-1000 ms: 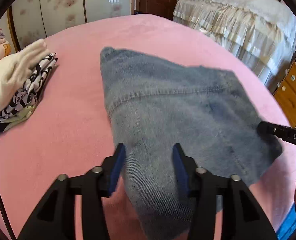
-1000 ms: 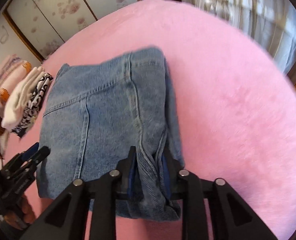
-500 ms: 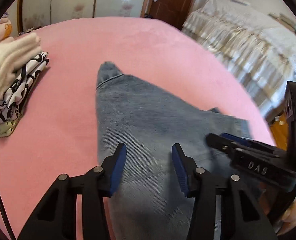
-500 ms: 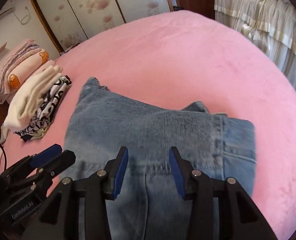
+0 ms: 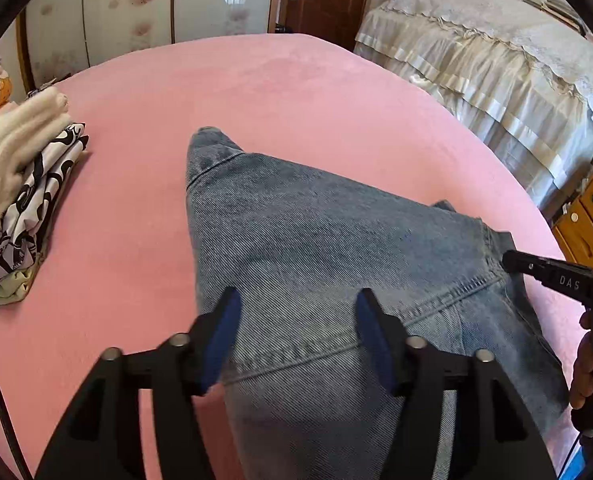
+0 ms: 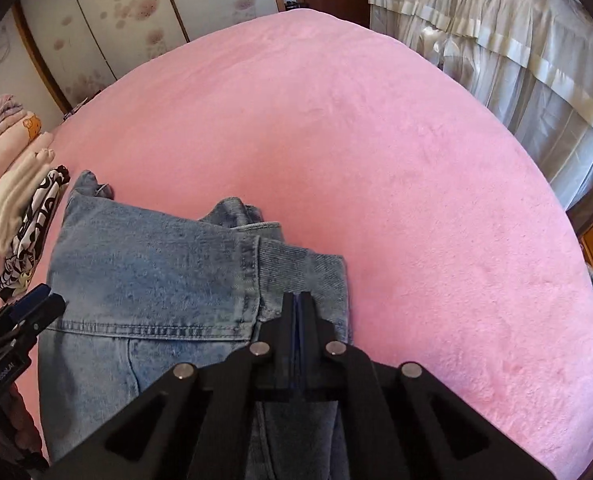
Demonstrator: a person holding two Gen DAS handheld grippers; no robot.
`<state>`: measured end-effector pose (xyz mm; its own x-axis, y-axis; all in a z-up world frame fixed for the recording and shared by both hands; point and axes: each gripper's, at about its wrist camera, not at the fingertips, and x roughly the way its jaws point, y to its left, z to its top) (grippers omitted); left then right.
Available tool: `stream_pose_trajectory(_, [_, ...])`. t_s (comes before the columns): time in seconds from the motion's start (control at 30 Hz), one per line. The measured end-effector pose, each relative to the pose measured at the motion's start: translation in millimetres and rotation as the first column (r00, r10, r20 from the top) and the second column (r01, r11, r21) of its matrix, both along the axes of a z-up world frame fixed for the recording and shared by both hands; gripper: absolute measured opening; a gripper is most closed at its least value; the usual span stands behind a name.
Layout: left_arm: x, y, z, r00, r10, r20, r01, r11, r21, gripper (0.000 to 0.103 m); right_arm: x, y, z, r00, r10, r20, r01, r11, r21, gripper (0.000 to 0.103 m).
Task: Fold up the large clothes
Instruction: 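Press the folded jacket flat with the right tool and release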
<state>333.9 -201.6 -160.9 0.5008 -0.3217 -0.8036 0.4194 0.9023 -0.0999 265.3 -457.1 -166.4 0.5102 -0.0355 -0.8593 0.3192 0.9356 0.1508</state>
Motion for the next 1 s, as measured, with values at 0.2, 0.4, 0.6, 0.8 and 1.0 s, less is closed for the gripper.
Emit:
stream_pose_trajectory(0.2, [-13, 3, 8, 1.0, 0.012, -0.016, -0.012, 1.0, 0.02, 0.073, -9, 4, 9, 1.0, -0.009, -0.01, 0.009, 0.999, 0.044, 0.005])
stream_pose_trajectory(0.4, [-30, 15, 29, 0.999, 0.04, -0.017, -0.04, 0.998, 0.038, 0.073, -22, 20, 21, 1.0, -0.001, -0.01, 0.002, 0.998, 0.055, 0.012])
stream_pose_trajectory(0.6, [-60, 31, 60, 0.999, 0.05, 0.005, -0.05, 0.998, 0.039, 0.074, -51, 40, 56, 0.999, 0.027, 0.024, -0.027, 0.999, 0.021, 0.047])
stream_pose_trajectory(0.8, [-87, 46, 90, 0.999, 0.043, 0.012, -0.043, 0.999, 0.013, 0.078, -80, 63, 92, 0.995, 0.08, 0.053, -0.078, 0.996, -0.035, 0.064])
stream_pose_trajectory(1.0, [-108, 60, 111, 0.999, 0.032, 0.029, -0.032, 0.999, -0.004, 0.084, -105, 79, 120, 0.984, 0.153, 0.086, -0.147, 0.986, -0.075, 0.071])
